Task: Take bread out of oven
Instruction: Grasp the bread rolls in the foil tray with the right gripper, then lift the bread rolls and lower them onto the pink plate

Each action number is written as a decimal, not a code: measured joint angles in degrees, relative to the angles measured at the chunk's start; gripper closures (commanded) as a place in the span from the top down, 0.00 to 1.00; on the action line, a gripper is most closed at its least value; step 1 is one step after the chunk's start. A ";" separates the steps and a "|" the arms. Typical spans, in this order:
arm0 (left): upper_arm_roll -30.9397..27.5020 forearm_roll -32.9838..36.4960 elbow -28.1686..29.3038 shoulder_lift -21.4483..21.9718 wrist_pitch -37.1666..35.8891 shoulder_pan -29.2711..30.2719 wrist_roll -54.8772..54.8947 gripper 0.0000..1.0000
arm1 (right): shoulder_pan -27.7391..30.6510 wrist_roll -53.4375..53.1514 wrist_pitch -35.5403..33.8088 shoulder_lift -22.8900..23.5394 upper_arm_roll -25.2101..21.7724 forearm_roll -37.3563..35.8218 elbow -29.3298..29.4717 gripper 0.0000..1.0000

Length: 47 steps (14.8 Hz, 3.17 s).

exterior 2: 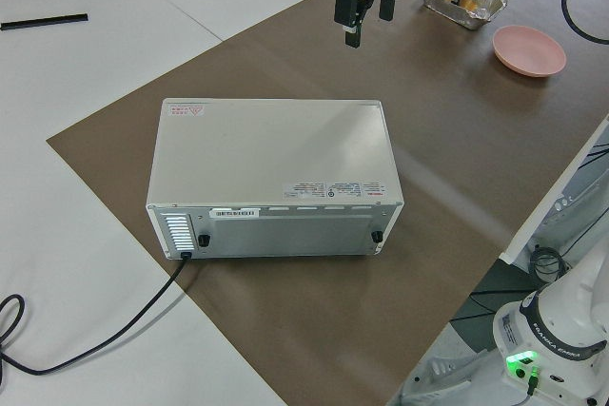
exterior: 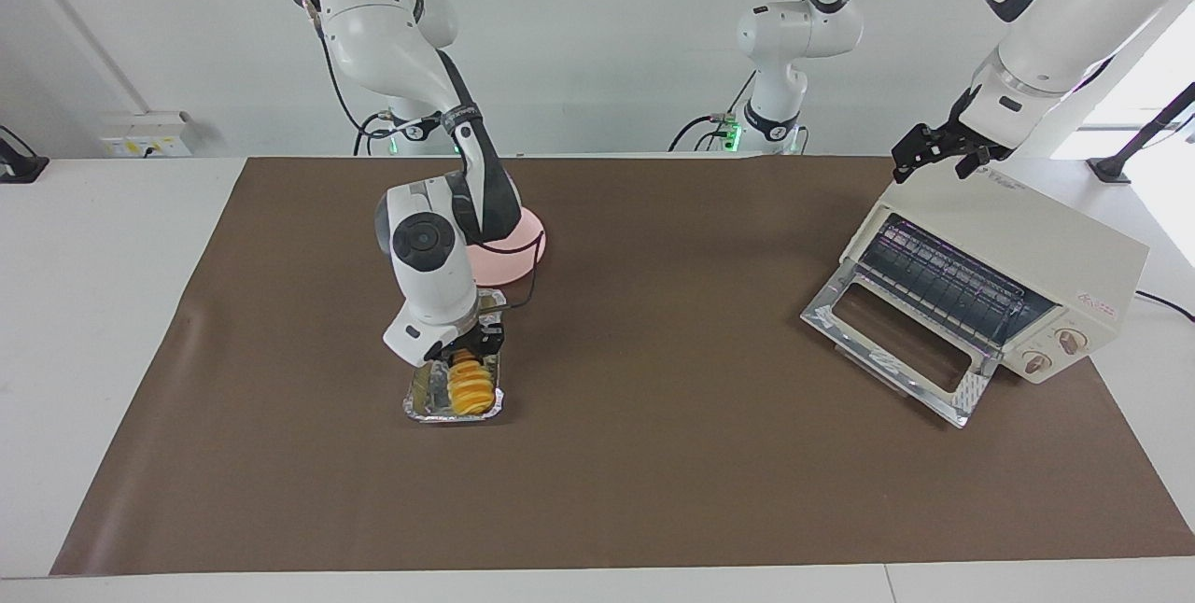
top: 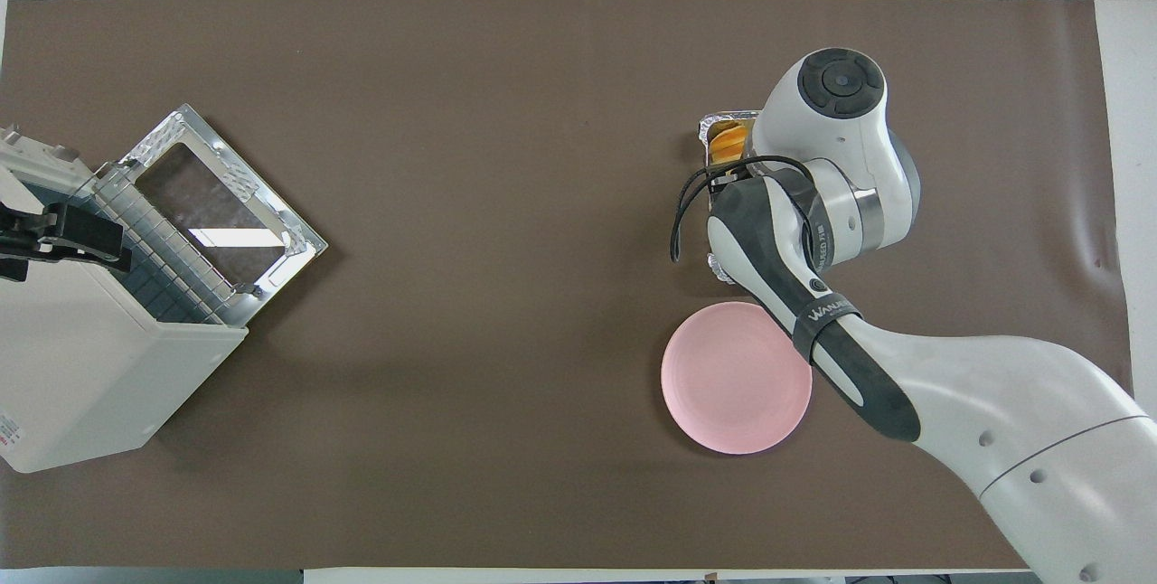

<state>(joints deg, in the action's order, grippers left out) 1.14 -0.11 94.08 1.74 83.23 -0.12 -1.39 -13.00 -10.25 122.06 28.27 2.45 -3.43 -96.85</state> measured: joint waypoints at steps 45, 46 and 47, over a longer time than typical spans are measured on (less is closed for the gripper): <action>0.00 0.00 0.00 0.00 0.00 0.00 0.00 1.00 | -10.92 -12.23 7.30 -37.62 0.74 7.28 -46.94 0.18; 0.00 0.00 0.00 0.00 0.00 0.00 0.00 1.00 | -10.24 -11.81 7.51 -37.62 0.70 7.28 -46.94 0.19; 0.00 0.00 0.00 0.00 0.00 0.00 0.00 1.00 | -9.62 -11.40 7.69 -37.62 0.67 7.28 -46.93 0.33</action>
<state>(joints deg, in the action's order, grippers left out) 1.14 -0.11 94.08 1.74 83.23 -0.12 -1.39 -22.61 -21.65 129.74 -9.35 3.12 3.85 -143.77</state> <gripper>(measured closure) 0.000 0.819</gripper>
